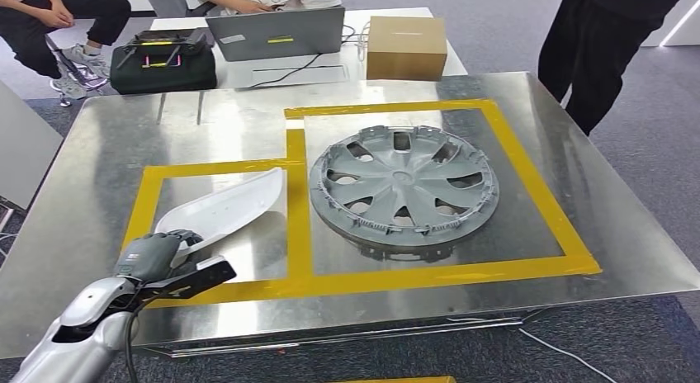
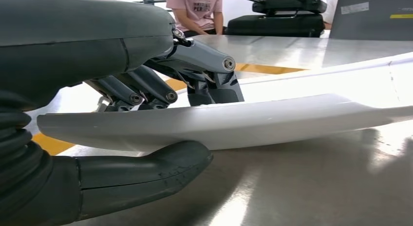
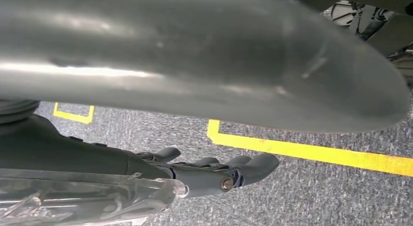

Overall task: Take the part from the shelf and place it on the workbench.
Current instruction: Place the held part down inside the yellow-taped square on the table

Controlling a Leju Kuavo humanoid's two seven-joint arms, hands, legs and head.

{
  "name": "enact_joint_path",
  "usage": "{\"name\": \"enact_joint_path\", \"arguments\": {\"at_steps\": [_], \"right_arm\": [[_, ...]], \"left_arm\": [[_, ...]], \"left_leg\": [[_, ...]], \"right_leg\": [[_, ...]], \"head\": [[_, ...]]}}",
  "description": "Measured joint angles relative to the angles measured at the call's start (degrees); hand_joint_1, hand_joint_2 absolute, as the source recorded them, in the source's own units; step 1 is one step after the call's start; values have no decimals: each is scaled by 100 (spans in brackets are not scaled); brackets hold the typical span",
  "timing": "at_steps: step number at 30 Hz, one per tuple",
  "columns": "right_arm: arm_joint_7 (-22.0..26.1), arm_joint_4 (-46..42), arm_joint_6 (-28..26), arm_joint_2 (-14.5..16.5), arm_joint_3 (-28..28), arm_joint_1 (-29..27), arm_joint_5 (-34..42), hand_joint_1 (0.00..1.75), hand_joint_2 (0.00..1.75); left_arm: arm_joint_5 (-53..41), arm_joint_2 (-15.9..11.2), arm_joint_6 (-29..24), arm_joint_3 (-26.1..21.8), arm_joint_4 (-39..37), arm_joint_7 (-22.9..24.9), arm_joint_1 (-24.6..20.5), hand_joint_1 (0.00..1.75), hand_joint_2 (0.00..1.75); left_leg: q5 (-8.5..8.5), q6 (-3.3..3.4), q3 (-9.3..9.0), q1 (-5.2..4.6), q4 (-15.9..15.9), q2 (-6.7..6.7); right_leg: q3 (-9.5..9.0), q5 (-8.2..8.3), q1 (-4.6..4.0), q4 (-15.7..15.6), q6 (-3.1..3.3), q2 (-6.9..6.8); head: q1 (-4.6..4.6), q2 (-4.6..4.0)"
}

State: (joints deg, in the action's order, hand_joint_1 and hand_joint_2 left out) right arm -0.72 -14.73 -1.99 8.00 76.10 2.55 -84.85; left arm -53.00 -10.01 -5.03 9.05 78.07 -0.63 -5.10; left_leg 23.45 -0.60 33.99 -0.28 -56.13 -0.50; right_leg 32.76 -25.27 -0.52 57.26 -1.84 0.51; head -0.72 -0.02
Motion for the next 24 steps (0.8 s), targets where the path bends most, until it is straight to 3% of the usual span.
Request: {"name": "enact_joint_path", "arguments": {"at_steps": [24], "right_arm": [[20,0,-7,0,0,4,-13,0,0]], "left_arm": [[-17,33,3,-141,-4,-13,19,175,175]], "left_leg": [[0,0,0,0,0,0]], "right_leg": [[0,0,0,0,0,0]], "head": [[0,0]]}}
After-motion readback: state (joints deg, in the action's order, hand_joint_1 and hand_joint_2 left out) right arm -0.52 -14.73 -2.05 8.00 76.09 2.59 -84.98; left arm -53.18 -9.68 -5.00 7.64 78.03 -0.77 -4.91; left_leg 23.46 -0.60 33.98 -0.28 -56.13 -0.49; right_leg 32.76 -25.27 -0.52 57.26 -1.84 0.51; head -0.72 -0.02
